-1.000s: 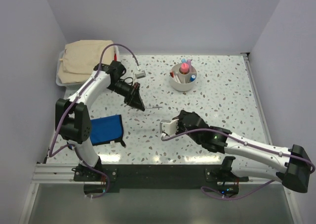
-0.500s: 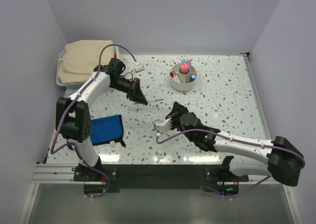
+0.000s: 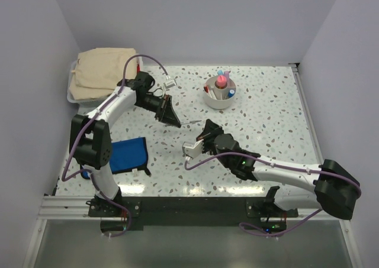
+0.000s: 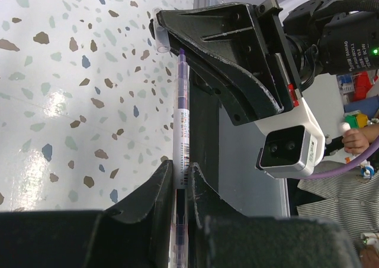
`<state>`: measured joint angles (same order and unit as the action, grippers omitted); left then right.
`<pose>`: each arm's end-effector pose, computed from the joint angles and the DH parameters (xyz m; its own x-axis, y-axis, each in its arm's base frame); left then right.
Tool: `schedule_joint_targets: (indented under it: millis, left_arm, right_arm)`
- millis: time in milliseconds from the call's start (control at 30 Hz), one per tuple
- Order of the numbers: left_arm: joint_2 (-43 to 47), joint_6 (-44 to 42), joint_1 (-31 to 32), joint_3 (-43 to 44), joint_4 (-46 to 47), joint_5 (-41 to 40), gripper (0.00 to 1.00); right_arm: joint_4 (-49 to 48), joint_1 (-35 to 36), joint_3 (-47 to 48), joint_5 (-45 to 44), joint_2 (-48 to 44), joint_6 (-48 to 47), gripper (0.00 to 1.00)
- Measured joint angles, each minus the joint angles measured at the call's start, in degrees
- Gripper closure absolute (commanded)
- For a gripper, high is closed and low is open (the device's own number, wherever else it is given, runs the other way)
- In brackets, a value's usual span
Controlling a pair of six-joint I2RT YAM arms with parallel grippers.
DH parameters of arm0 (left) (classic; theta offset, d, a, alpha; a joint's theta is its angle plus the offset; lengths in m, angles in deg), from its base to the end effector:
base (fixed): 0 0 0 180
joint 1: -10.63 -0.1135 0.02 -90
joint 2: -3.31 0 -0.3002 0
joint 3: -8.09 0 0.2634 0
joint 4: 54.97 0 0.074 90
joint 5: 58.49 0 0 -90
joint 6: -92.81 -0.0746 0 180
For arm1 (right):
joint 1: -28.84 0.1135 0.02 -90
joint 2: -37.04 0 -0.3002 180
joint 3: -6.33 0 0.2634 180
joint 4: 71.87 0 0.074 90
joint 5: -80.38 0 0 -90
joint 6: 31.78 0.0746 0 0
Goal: Sort the stationery into containers
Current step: Close the pen cap on the pen.
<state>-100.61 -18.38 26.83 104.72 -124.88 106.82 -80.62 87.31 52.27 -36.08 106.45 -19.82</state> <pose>0.3391 -0.1737 0.2809 -0.7732 0.3201 -0.5475 0.5963 0.0730 -0.7994 0.1811 0.2317 0.2538 0.4985 -0.8622 -0.0897 -0.2414 -0.0387 -0.9696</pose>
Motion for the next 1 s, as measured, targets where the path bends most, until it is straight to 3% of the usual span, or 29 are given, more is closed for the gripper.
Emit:
schedule_joint_targets:
  millis: [1000]
  left_arm:
    - [-0.22, 0.15, 0.09, -0.87, 0.59, 1.22, 1.0]
  right_arm:
    - [-0.74, -0.15, 2.05, -0.02, 0.0, 0.02, 1.0]
